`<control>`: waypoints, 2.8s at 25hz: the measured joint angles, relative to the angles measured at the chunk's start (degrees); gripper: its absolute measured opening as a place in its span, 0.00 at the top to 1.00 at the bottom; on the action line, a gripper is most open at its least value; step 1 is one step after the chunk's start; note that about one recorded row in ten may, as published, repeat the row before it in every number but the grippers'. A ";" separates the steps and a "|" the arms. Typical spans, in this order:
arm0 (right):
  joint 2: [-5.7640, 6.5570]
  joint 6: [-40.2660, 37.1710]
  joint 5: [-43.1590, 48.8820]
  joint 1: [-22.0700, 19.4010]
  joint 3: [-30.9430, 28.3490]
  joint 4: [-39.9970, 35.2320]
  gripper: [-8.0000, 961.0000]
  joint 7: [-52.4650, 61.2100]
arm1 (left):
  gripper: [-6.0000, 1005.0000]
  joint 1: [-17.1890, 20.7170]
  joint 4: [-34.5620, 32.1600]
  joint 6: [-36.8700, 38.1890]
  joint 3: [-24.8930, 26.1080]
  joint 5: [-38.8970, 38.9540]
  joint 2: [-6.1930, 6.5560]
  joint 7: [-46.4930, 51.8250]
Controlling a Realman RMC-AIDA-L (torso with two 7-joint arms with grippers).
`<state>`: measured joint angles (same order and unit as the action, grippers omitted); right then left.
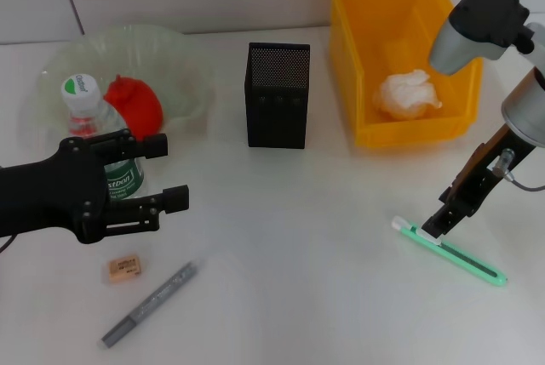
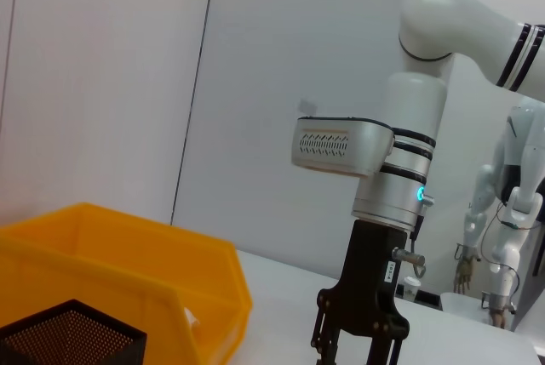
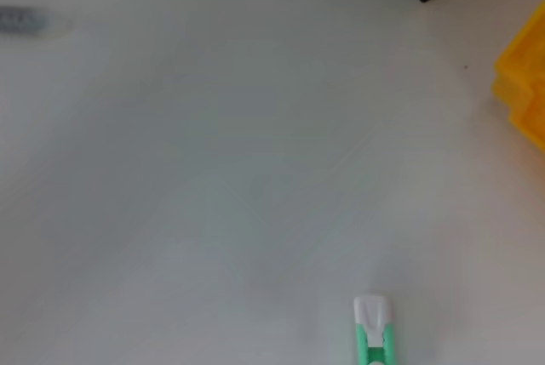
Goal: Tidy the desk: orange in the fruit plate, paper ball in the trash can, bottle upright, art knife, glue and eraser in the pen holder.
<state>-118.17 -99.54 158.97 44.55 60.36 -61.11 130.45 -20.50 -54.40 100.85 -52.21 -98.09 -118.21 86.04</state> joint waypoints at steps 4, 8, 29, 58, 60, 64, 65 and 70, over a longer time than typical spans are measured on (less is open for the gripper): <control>-0.05 0.67 0.58 0.80 0.39 2.18 0.37 0.61 | 0.20 0.33 0.19 -0.13 0.00 0.01 0.00 -0.59; -0.29 1.49 0.88 0.97 1.95 2.40 0.37 1.51 | 0.20 0.38 0.72 -0.13 0.00 0.01 0.00 -0.85; -0.82 2.37 1.70 2.36 6.05 4.11 0.37 4.46 | 0.20 -0.03 1.33 -0.12 0.00 0.00 0.00 -2.11; -1.01 4.45 1.65 2.98 8.99 5.96 0.37 5.31 | 0.20 -0.17 1.50 -0.46 0.00 0.00 0.00 -3.14; -1.02 4.56 1.64 3.01 9.00 6.10 0.37 5.40 | 0.20 -0.16 1.49 -0.49 0.00 0.00 0.00 -3.26; -1.02 4.97 1.61 3.11 9.97 6.11 0.37 5.89 | 0.20 -0.16 1.55 -0.75 0.00 0.00 0.00 -3.42; -1.02 4.99 1.60 3.12 10.23 6.11 0.37 5.96 | 0.20 -0.16 1.55 -0.75 0.00 0.00 0.00 -3.42; -1.07 5.19 1.60 3.12 11.43 6.20 0.37 6.66 | 0.20 -0.16 1.58 -0.84 0.00 0.00 0.00 -3.43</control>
<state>-119.24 -94.36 160.57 47.67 71.80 -54.91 137.10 -20.65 -52.82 100.01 -52.21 -98.09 -118.21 82.61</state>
